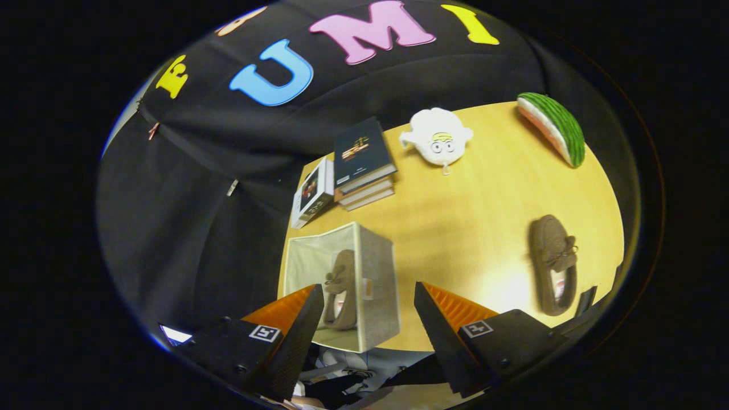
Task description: Open the storage box then place both shoes into the box .Put the left shoe in first, then the right shoe, with the right side of both shoes facing outward in a uniform manner.
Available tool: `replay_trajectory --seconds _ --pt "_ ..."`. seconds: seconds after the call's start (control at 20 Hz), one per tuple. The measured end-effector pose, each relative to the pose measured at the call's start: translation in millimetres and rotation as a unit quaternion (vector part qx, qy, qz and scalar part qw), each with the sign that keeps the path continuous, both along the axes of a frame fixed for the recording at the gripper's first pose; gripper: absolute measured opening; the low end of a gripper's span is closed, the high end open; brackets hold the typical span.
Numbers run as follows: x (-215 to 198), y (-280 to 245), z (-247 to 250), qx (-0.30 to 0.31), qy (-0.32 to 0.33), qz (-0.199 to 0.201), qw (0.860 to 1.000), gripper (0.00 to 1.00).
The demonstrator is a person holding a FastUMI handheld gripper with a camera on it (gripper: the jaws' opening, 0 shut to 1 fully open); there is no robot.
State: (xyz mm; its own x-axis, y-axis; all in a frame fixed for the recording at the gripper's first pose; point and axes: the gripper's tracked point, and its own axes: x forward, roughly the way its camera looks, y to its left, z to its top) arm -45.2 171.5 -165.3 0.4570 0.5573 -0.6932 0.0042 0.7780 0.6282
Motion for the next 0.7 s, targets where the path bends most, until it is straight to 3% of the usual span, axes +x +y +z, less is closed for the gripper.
replay_trajectory --seconds 0.25,0.5,0.7 --pt "-11.2 -98.3 -38.7 -0.044 -0.001 -0.030 0.999 0.98" --pt "-24.0 -189.0 -110.2 -0.119 -0.002 -0.060 0.991 0.97" --pt "-35.6 -225.9 -170.2 -0.162 0.005 -0.044 0.986 0.97"
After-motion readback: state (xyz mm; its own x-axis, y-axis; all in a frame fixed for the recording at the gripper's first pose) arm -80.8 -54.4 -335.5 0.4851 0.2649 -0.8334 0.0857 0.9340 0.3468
